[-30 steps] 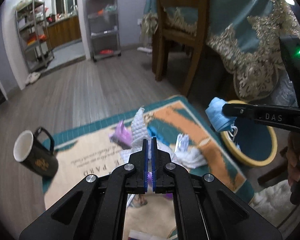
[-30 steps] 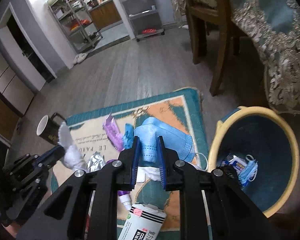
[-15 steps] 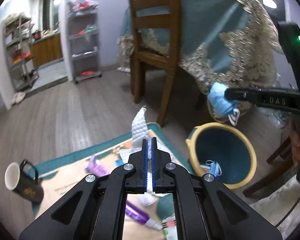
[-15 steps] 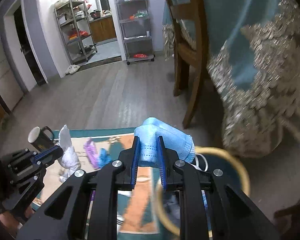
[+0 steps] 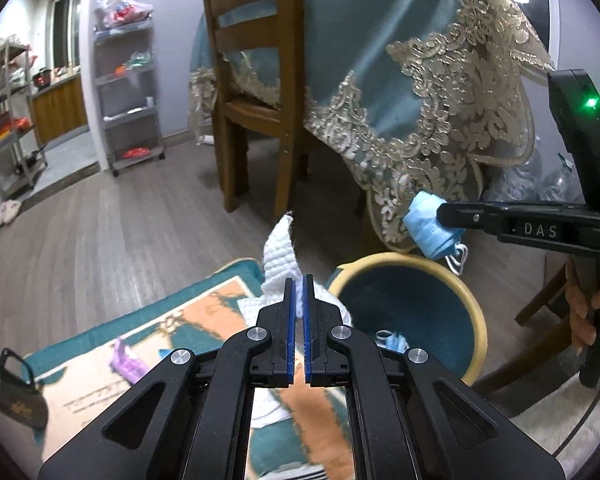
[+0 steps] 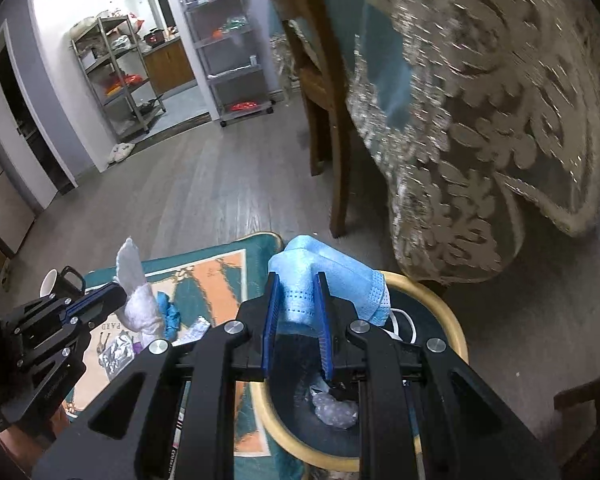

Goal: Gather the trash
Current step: 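Carry the blue mask and white tissue toward the bin with both tools, then open both tools over the bin to drop the mask and tissue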

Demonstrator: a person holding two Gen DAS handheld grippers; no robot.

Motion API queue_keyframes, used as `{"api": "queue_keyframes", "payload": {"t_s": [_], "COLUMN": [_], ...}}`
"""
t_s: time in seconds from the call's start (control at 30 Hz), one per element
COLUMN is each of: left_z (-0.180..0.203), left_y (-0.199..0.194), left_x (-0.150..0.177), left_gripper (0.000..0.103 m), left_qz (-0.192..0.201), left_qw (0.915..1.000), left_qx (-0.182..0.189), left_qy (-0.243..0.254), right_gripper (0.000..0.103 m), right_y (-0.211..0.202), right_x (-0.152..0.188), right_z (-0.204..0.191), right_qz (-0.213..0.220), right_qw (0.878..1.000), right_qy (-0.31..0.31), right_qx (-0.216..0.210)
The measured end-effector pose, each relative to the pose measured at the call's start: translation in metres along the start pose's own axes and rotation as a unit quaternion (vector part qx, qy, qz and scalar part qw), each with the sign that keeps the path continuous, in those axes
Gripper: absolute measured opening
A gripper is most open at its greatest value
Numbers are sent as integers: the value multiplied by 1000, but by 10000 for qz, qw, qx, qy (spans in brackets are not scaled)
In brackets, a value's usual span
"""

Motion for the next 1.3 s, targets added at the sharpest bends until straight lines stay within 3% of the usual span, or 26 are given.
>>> {"api": "queue_keyframes", "payload": {"t_s": [0.2,0.47,0.77,0.9,0.97,1.03,1.07,1.17,1.27,1.3], "left_z": [21,41,55,60,61,61,60,57,49,45], "left_y": [21,56,75,76,73,70,68,63,57,54], "left_x": [-1,15,29,30,29,28,27,26,27,27], "left_gripper": [4,4,9,27,51,55,56,62,63,64], "left_qz": [-114,-481,-714,-709,-649,-566,-533,-467,-440,-424], "left_qw": [9998,9982,9959,9954,9958,9962,9965,9968,9971,9973], "left_qx": [98,289,509,552,559,547,501,404,303,259], "left_qy": [125,198,240,320,332,371,413,509,549,538], "right_gripper": [17,17,17,18,18,19,22,46,52,58], "right_y": [6,26,34,35,35,35,35,32,29,29], "right_x": [6,24,32,34,34,33,33,30,27,26], "right_z": [27,63,66,68,68,69,69,68,66,65], "right_qz": [-104,-549,-723,-771,-756,-736,-726,-668,-607,-605], "right_qw": [9997,9969,9954,9947,9948,9949,9950,9954,9958,9958], "right_qy": [35,390,441,482,500,490,478,495,511,518], "right_qx": [196,412,450,471,474,481,494,481,452,441]}}
Point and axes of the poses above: each gripper's, at about its wrist camera, not at the fingertips, and y roughly the way its jaws point, z to its right, x to its underside, the point moved 9 cm from there along y, roughly the way its jaws point
